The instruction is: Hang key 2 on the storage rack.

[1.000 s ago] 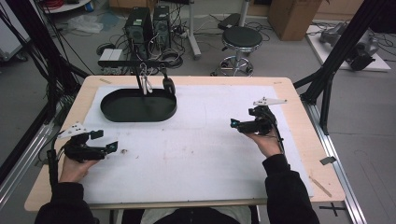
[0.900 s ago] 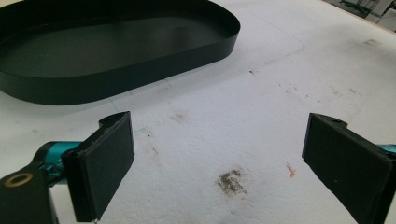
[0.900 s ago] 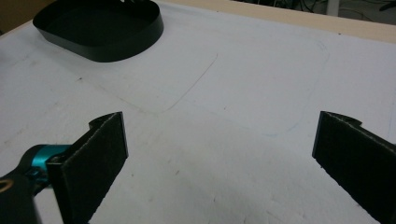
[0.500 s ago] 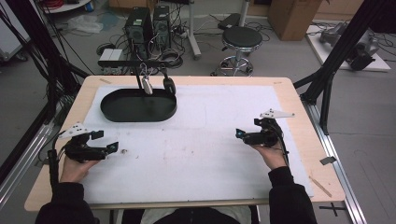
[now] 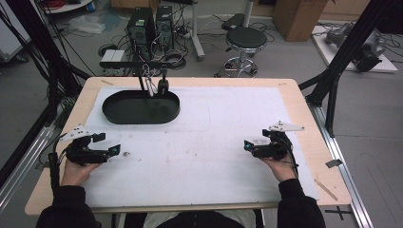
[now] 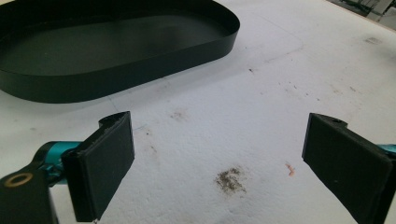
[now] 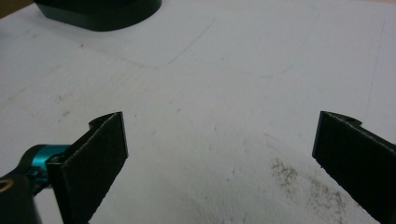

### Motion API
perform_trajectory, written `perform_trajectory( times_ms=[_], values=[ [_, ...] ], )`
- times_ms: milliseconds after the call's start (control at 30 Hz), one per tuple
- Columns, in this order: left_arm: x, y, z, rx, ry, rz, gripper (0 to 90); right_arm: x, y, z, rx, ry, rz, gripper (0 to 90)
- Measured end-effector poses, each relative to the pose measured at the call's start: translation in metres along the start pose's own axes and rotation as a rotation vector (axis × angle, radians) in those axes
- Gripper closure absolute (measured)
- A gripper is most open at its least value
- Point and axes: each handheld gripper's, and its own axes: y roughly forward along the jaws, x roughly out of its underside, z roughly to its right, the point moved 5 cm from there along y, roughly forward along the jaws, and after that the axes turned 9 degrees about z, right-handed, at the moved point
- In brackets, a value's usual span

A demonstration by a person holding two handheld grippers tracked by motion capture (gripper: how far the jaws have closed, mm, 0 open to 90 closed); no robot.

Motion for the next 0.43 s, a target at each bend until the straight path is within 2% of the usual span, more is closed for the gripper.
perform_trajectory(
  times_ms=[167, 433],
  values=[
    [0.0, 0.0, 0.0, -0.001, 0.002, -0.003, 9.6, 0.011, -0.004, -0.001, -0.01, -0.008, -0.024, 2.5],
    [0.001, 0.001, 0.0, 0.0, 0.004, -0.006, 9.6, 0.017, -0.013, -0.001, -0.005, -0.027, -0.007, 2.5]
  ],
)
